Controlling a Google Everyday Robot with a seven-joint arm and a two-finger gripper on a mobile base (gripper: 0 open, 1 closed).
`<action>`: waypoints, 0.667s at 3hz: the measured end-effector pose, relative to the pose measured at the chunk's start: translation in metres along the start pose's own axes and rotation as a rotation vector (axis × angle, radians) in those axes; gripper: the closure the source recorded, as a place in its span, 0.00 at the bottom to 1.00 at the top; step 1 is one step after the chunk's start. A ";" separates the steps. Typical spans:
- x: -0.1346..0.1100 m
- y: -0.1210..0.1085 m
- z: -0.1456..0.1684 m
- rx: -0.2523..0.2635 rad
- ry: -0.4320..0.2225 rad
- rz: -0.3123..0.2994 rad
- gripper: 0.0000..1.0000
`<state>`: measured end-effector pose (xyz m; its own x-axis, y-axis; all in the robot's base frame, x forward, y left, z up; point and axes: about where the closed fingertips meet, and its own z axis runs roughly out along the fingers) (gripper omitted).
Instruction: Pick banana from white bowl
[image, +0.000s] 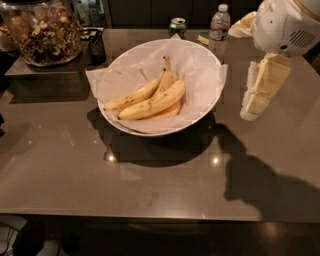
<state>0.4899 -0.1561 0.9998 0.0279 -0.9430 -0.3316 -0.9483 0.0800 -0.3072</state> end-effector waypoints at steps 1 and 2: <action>-0.044 -0.020 0.020 -0.059 -0.112 -0.122 0.00; -0.046 -0.023 0.019 -0.049 -0.118 -0.124 0.00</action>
Offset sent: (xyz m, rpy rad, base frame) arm 0.0222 0.0416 0.0022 0.0596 0.0067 0.1463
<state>0.5168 -0.1084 1.0049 0.1801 -0.9000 -0.3969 -0.9493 -0.0533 -0.3099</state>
